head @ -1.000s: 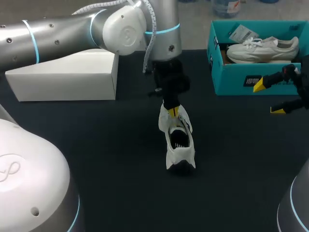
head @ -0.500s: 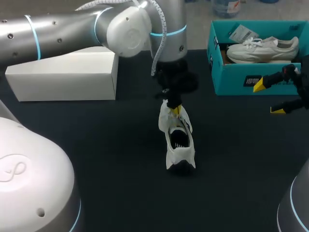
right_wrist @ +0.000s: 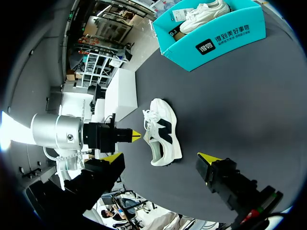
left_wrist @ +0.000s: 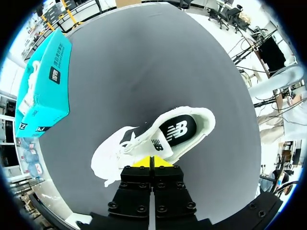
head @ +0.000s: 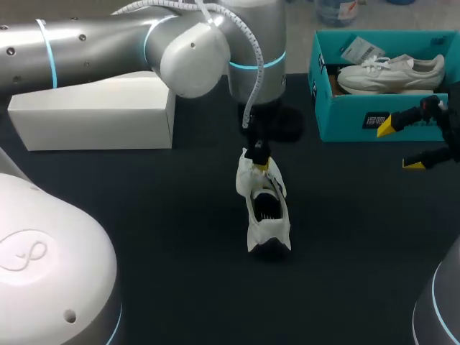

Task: Take the shoe out of the shoebox, open the shoe tongue, remove and reinsert the insole, then place the shoe into the shoebox

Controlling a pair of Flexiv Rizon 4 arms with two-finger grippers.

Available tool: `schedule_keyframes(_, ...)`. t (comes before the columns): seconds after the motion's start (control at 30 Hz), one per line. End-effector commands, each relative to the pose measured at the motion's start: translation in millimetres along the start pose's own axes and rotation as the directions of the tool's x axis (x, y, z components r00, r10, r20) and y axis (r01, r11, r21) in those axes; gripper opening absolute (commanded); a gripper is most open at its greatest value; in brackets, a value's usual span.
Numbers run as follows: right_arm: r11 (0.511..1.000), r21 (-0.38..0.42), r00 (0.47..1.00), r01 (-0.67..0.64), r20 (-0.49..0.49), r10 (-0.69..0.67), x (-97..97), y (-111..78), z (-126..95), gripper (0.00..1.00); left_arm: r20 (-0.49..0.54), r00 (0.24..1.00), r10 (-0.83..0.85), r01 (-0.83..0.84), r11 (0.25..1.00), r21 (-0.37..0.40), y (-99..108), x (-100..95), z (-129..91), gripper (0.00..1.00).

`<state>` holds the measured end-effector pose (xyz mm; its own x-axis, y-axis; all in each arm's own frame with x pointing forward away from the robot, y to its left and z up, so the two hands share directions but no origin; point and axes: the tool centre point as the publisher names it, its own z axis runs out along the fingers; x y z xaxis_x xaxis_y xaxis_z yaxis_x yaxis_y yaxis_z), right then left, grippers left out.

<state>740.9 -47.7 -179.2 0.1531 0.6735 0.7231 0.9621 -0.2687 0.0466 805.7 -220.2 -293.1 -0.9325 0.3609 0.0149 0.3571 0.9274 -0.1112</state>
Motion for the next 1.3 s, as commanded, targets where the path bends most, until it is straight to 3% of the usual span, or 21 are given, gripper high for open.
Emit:
schedule_keyframes(0.03,1.000,-0.001,1.000,-0.001,0.004,0.001,0.1,-0.5,0,1.00,-0.015,0.989,-0.145,0.146,0.989,0.029,3,4.5,-3,0.00)
schedule_keyframes(0.17,1.000,-0.001,1.000,-0.001,0.004,0.001,0.1,-0.5,0,1.00,-0.012,0.964,-0.267,0.267,0.962,0.058,7,9.3,-1,0.00)
schedule_keyframes(0.5,1.000,-0.001,1.000,-0.001,0.004,0.001,0.1,-0.5,0,1.00,0.027,0.915,-0.403,0.402,0.915,0.026,3,35.2,-8,0.00)
schedule_keyframes(0.53,1.000,-0.001,1.000,-0.001,0.004,0.001,0.1,-0.5,0,1.00,0.032,0.920,-0.390,0.390,0.921,0.023,1,40.1,-9,0.23)
schedule_keyframes(0.57,1.000,-0.001,1.000,-0.001,0.004,0.001,0.1,-0.5,0,1.00,0.039,0.924,-0.381,0.380,0.924,0.029,-1,43.7,-10,0.67)
schedule_keyframes(0.67,1.000,-0.001,1.000,-0.001,0.004,0.001,0.1,-0.5,0,1.00,0.030,0.928,-0.370,0.370,0.929,0.020,-7,52.9,-9,0.95)
schedule_keyframes(0.7,1.000,-0.001,1.000,-0.001,0.004,0.001,0.1,-0.5,0,1.00,0.026,0.930,-0.367,0.366,0.930,0.019,-8,55.6,-9,0.99)
schedule_keyframes(1.03,1.000,-0.001,1.000,-0.001,0.004,0.001,0.1,-0.5,0,1.00,0.040,0.917,-0.396,0.394,0.918,0.042,-21,74.5,0,1.00)
schedule_keyframes(1.3,1.000,-0.001,1.000,-0.001,0.004,0.001,0.1,-0.5,0,1.00,-0.023,0.918,-0.396,0.396,0.918,0.031,-31,85.3,22,1.00)
